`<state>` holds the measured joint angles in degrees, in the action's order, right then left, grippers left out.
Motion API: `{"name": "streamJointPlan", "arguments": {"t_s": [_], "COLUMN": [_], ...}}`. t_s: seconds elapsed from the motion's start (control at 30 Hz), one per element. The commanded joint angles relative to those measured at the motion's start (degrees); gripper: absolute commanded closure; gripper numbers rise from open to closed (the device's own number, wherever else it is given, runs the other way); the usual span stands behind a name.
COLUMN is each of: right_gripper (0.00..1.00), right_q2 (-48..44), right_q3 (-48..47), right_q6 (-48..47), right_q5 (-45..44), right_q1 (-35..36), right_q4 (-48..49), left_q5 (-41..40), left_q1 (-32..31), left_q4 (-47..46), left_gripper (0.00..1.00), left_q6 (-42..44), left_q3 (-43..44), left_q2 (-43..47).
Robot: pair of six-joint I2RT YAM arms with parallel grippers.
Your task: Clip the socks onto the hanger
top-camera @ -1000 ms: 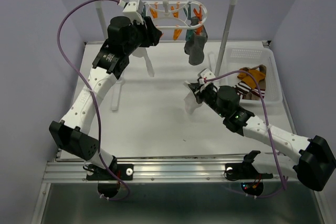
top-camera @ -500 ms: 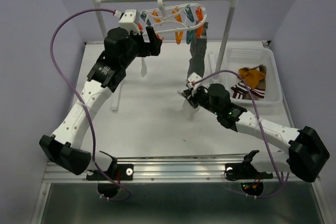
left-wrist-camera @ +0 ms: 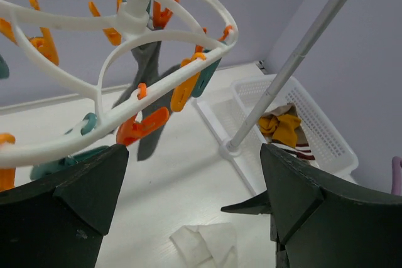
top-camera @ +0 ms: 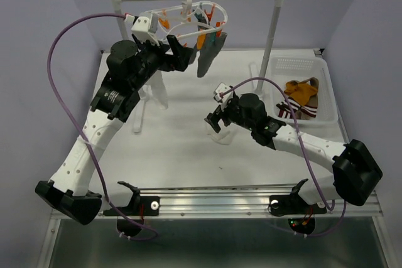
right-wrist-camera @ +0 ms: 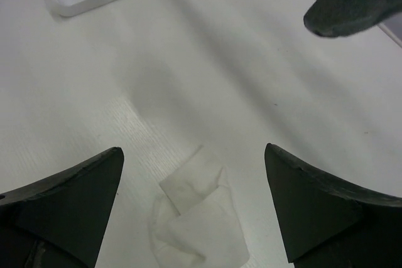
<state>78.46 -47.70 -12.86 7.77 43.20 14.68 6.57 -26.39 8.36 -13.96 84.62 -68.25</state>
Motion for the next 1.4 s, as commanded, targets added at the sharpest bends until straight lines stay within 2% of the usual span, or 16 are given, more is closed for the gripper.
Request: {"name": "streamJointPlan", "arguments": {"t_s": [0.0, 0.2, 0.3, 0.47, 0.6, 0.77, 0.93, 1.1, 1.23, 1.37], "right_gripper": [0.00, 0.00, 0.00, 0.00, 0.00, 0.02, 0.12, 0.16, 0.18, 0.17], "right_q2": [-1.11, -2.16, -2.69, -0.94, 4.59, 12.41, 19.78, 27.97, 32.37, 32.90], "right_q3": [-2.48, -2.48, -2.04, -3.88, -7.13, -14.16, -18.73, -25.06, -32.08, -31.85], "right_q6": [1.79, 3.98, 4.34, 4.95, 7.49, 9.69, 15.83, 21.11, 21.12, 19.90], "right_q5": [0.76, 1.19, 4.53, 5.16, 4.45, 5.06, 8.39, 11.13, 9.55, 9.45], "right_q1": [-0.13, -0.13, -0.13, -0.13, -0.13, -0.13, -0.13, -0.13, -0.13, -0.13], "right_q4": [4.22, 8.69, 14.49, 23.98, 35.21, 40.42, 50.44, 60.97, 61.00, 61.70], "left_q5": [5.47, 3.81, 0.03, 0.37, -0.24, -4.27, -10.60, -10.44, -12.19, -14.56], "left_q1": [0.03, 0.03, 0.02, 0.03, -0.06, -0.06, -0.15, -0.06, -0.15, -0.06], "left_q4": [-1.86, -1.07, -1.41, -3.52, -3.79, -3.88, -3.62, -4.14, -3.62, -3.44], "left_gripper": [0.01, 0.01, 0.01, 0.01, 0.01, 0.01, 0.01, 0.01, 0.01, 0.01], "left_q6": [1.12, 1.04, 0.95, -0.63, -1.51, -2.13, -3.09, -3.89, -2.83, -1.78], "left_q3": [4.75, 6.70, 3.99, -1.03, -2.88, -4.90, -5.43, -4.64, -3.06, -2.79], "left_q2": [-2.94, -3.82, -1.98, 1.62, 2.68, 4.79, 5.32, 5.32, 4.62, 4.27]}}
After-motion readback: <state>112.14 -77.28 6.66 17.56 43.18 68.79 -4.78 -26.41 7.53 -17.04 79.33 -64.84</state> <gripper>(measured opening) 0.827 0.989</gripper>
